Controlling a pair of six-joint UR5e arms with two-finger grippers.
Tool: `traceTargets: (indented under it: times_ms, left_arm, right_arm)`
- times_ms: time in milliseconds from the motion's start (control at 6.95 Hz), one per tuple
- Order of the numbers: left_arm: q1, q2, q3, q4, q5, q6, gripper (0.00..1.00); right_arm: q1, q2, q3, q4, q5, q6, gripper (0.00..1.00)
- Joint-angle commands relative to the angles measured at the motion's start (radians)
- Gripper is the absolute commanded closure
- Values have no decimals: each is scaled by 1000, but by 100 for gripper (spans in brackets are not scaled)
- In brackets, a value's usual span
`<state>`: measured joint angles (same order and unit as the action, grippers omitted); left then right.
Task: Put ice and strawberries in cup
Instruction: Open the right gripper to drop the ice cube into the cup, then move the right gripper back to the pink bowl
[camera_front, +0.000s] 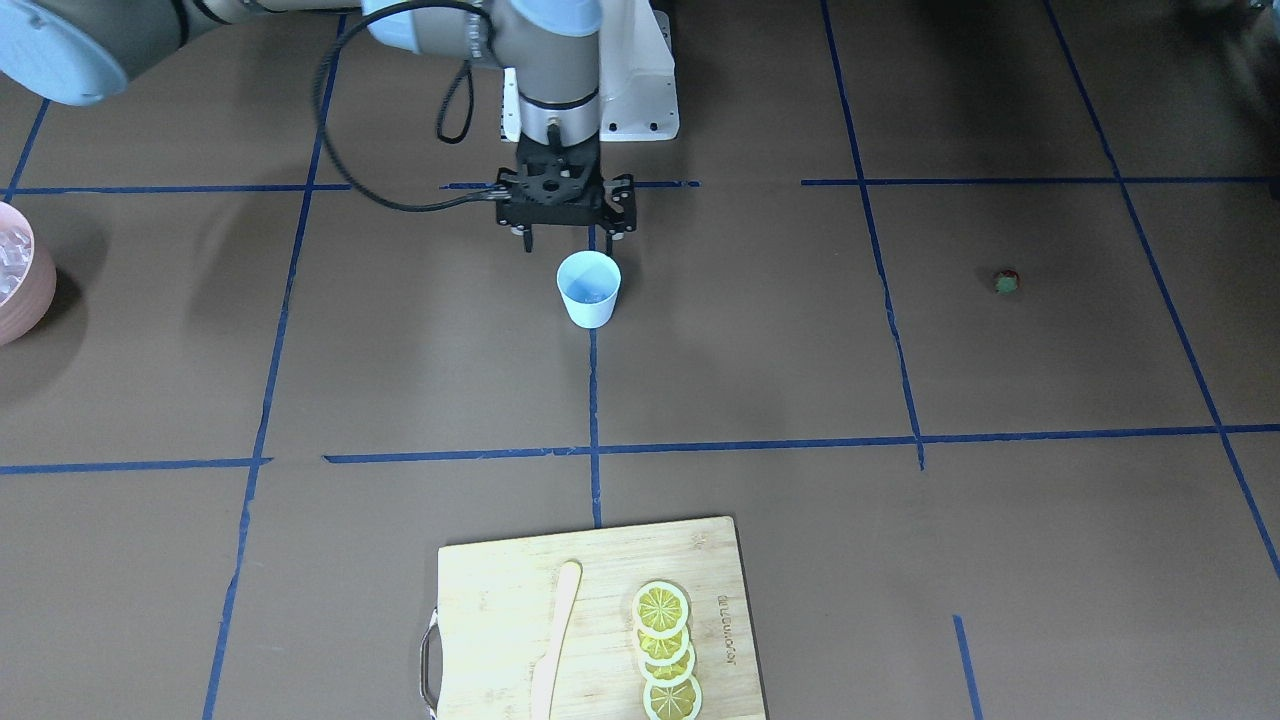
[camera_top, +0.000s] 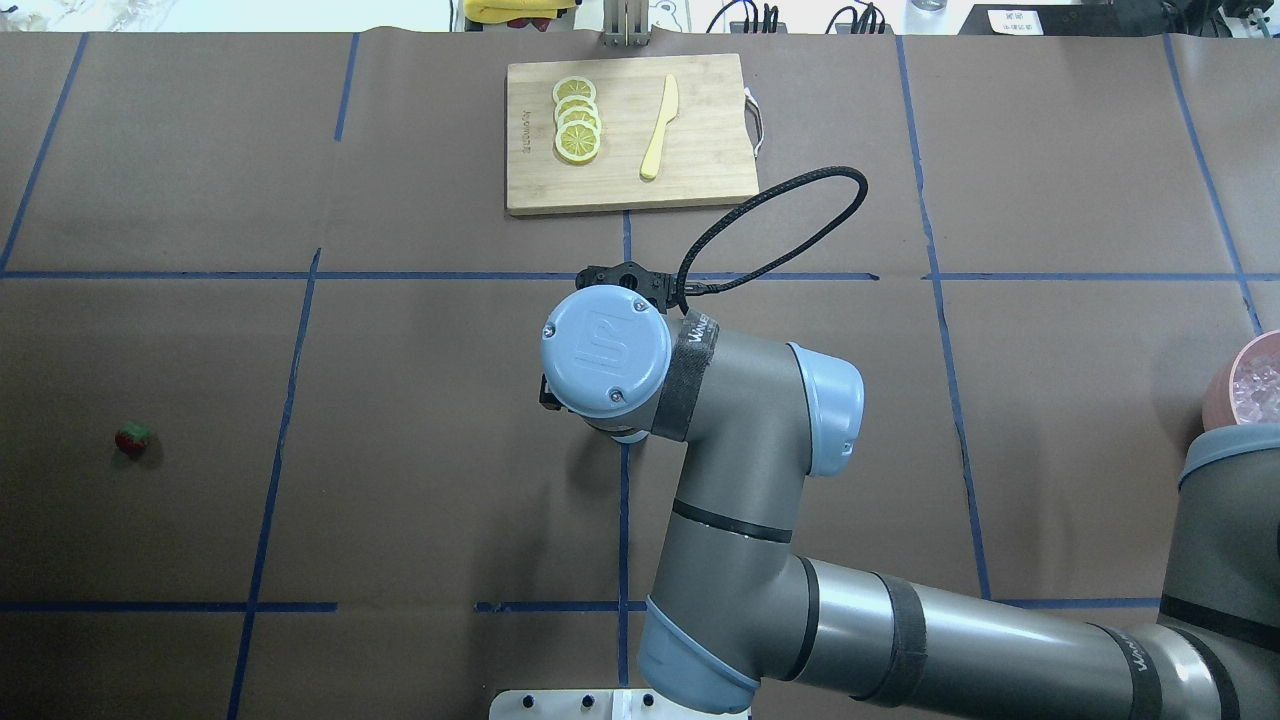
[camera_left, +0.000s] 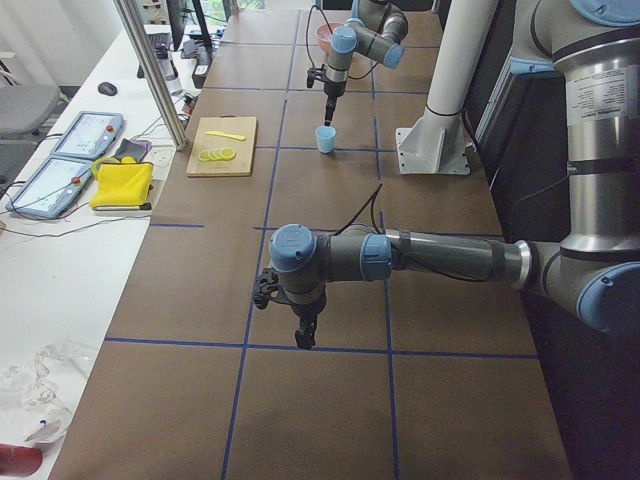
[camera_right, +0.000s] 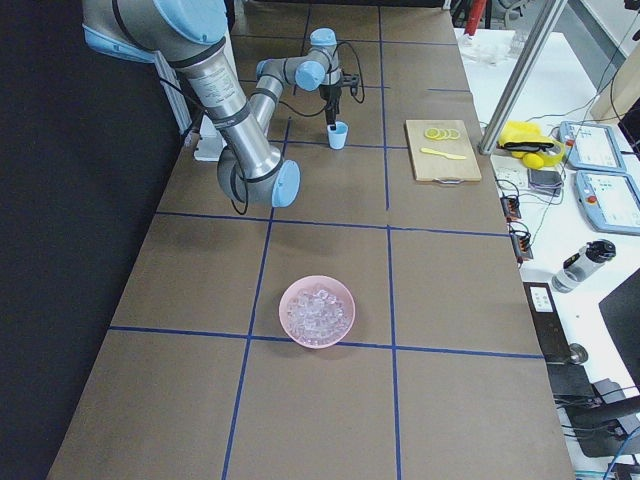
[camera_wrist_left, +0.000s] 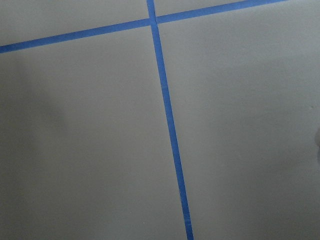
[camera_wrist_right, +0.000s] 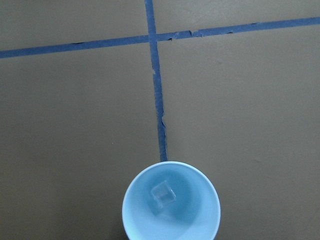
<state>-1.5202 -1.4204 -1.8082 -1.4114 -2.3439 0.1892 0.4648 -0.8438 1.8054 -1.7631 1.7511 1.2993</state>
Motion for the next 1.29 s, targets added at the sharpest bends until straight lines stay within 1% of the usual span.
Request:
traceTargets:
  times_ms: [0,144,432,576,719,863,1007,1151]
  left_arm:
    - [0,0,1,0,0,1,0]
    - [0,0,0,0,0,1,0]
    - [0,0,-2,-3,-2,-1,0]
    - [0,0,-2,-3,-2,1,0]
    - [0,0,-3,-1,-2,-1,0]
    - [0,0,-5,-3,-2,-1,0]
    - [0,0,-6,-3,-2,-1,0]
    - [0,0,-7,-3,-2,-1,0]
  right_arm:
    - [168,-203,162,1,155,-297,1]
    - [267,-327,213,8,256,-495,1]
    - [450,-543,267,23,362,-866,1]
    - [551,-637,267,40,428,-1047,1]
    - [658,-738,253,46,467,-1265,1]
    - [742,-788,227,47,519,-1401,1]
    - [791,-846,210,50,568,-1501,1]
    - [817,-897,200,103,586,-1535,1]
